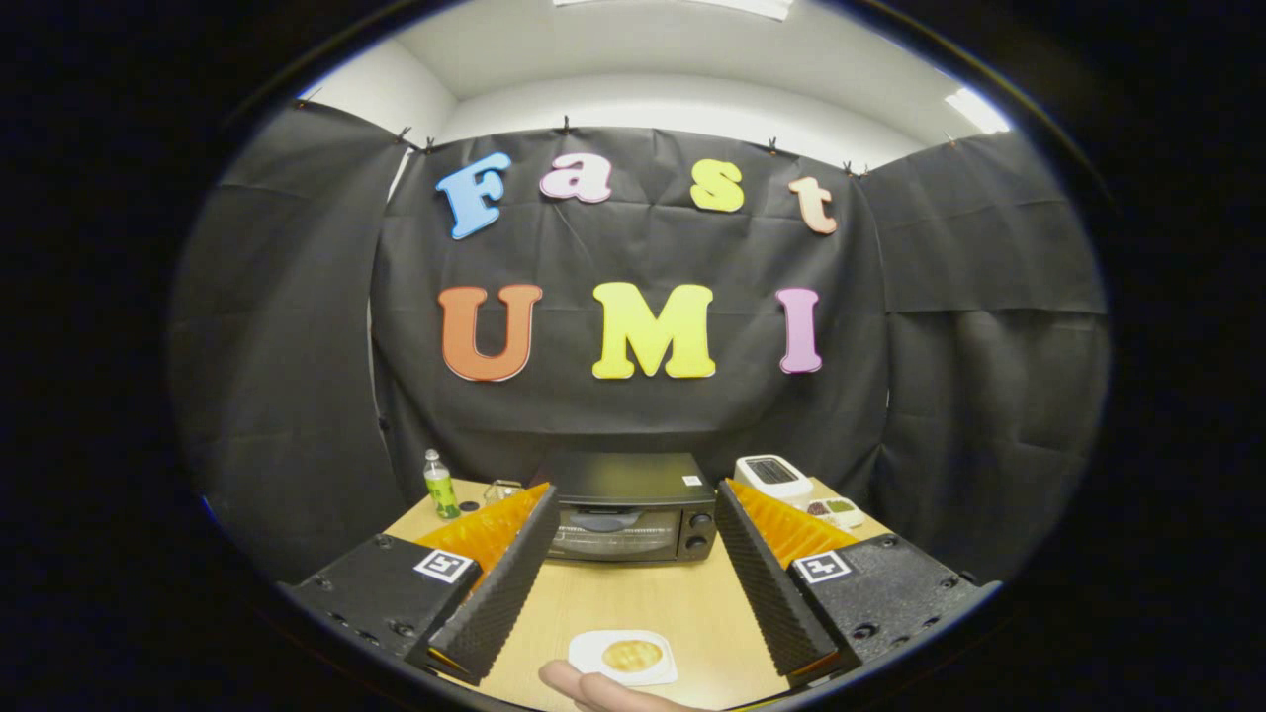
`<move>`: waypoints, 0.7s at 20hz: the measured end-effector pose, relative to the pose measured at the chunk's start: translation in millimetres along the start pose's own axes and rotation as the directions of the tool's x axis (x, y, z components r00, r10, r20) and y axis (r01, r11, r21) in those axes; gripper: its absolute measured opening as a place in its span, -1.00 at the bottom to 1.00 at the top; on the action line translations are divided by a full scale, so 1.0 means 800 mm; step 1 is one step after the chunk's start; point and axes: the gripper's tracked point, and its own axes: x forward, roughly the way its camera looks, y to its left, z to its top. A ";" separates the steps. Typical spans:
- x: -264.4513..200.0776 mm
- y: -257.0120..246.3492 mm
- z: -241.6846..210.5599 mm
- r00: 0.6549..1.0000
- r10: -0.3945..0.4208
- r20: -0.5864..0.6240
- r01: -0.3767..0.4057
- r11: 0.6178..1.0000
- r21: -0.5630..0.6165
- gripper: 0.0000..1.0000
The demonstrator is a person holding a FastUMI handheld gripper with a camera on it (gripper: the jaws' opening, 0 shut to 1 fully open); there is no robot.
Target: Open the toaster oven, put the food inside, and close the toaster oven door.
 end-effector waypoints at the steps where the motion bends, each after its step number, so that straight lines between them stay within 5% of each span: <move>1: 0.006 -0.001 -0.001 1.000 -0.007 -0.001 0.007 1.000 -0.011 1.00; 14: 0.176 0.024 -0.077 0.999 -0.011 -0.043 0.009 0.998 -0.061 1.00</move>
